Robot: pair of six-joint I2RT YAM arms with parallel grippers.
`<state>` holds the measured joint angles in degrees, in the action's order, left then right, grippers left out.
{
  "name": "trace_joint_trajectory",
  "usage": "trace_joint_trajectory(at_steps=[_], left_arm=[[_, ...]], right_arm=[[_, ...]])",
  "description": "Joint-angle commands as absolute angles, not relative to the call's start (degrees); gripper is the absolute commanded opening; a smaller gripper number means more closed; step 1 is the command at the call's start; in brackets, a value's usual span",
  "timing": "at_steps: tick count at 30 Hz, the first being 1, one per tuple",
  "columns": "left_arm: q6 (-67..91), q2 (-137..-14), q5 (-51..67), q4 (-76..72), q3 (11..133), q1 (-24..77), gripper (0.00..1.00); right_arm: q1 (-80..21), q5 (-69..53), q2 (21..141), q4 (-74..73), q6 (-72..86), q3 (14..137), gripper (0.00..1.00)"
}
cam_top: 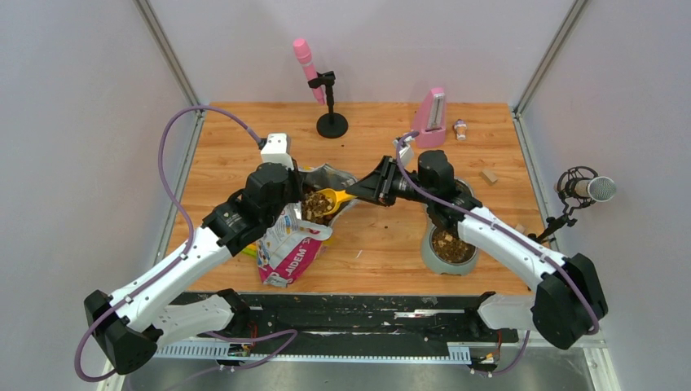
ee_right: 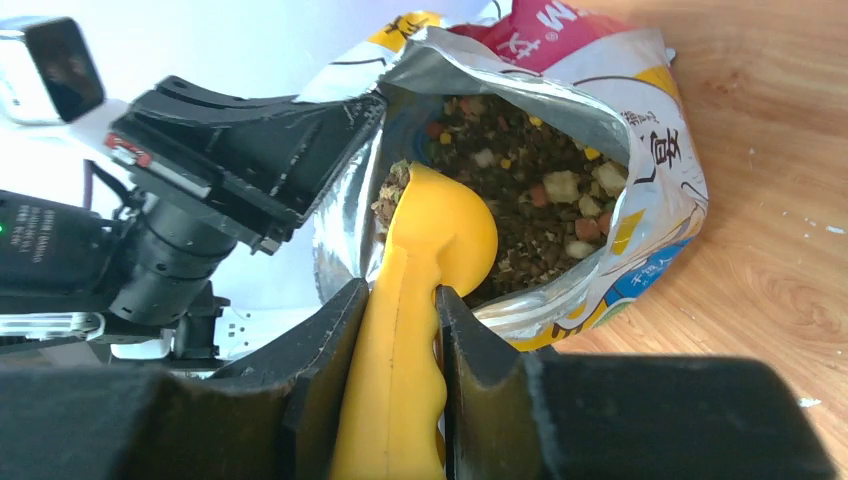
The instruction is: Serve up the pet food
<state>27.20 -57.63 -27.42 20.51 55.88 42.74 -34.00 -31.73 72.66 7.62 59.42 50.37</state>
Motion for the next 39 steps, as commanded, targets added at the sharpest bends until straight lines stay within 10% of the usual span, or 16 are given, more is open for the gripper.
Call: trace_joint_trajectory(at_steps=[1, 39], left_arm=[[28.58, -55.29, -27.29, 18.72, 57.4, 42.89, 0.0], [28.13, -55.31, -26.86, 17.94, 56.83, 42.89, 0.0]], right_arm=[[-33.57, -27.24, 67.74, 13.75, 61.6, 47.54, 0.0], [-35.54, -13.78, 63.61, 1.62, 54.79, 50.71, 0.0]])
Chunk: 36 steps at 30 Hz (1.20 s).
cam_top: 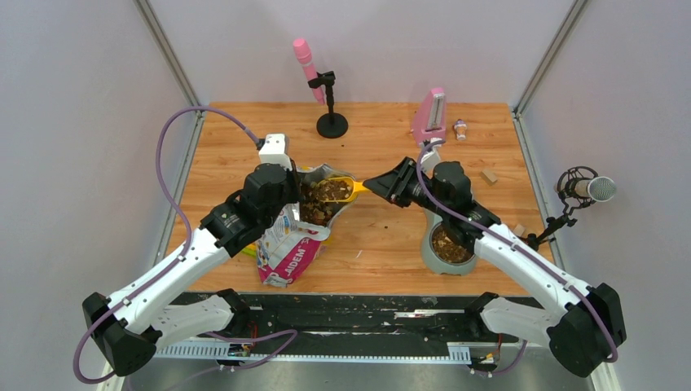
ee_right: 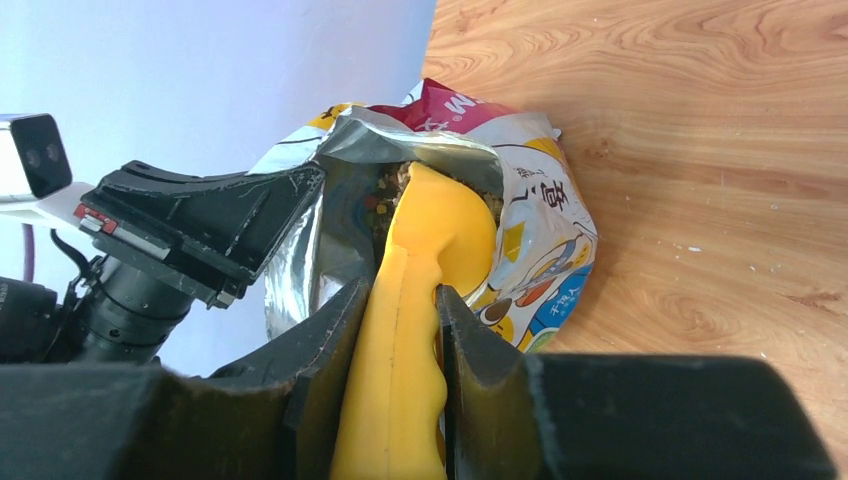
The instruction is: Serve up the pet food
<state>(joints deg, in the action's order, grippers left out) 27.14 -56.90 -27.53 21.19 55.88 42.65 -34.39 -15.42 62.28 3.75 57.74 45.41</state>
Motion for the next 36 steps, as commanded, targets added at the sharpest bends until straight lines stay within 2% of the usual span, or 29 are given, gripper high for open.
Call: trace_joint_trajectory(at_steps=[1, 2, 4, 6, 9, 18, 26, 36], left_arm=[[28.15, -55.47, -26.79, 17.69, 56.81, 42.89, 0.0], [28.14, -55.59, -26.56, 17.65, 56.83, 42.89, 0.0], [28.17, -56.04, -26.56, 17.87, 57.0, 42.9, 0.0], [28.12, -56.29, -26.54, 17.85, 57.11, 42.89, 0.0], [28.06, -56.3, -26.73, 17.86, 57.13, 42.89, 0.0], [28.03, -55.01, -27.15, 17.84, 56.6, 42.89, 0.0], [28.07, -53.21, -26.51, 17.49, 55.88, 42.91, 0.0], [28.3, -52.63, -26.15, 17.49, 55.72, 42.89, 0.0]], right_arm=[[-35.71, -16.28, 64.45, 2.51, 53.69, 51.46, 0.0], [-35.76, -18.02, 65.41, 0.15, 52.54, 53.08, 0.0], [-36.22, -14.1, 66.06, -4.21, 51.23, 55.21, 0.0], [-36.64, -17.27, 67.17, -2.87, 51.09, 54.9, 0.0], [-35.64, -15.36, 65.55, -3.24, 52.3, 53.95, 0.0], [-33.14, -19.15, 57.9, 12.65, 64.16, 43.51, 0.0], [-32.7, -14.1, 51.55, 19.22, 71.84, 36.11, 0.0], [-30.43, -18.08, 53.18, 33.66, 82.64, 27.04, 0.0]])
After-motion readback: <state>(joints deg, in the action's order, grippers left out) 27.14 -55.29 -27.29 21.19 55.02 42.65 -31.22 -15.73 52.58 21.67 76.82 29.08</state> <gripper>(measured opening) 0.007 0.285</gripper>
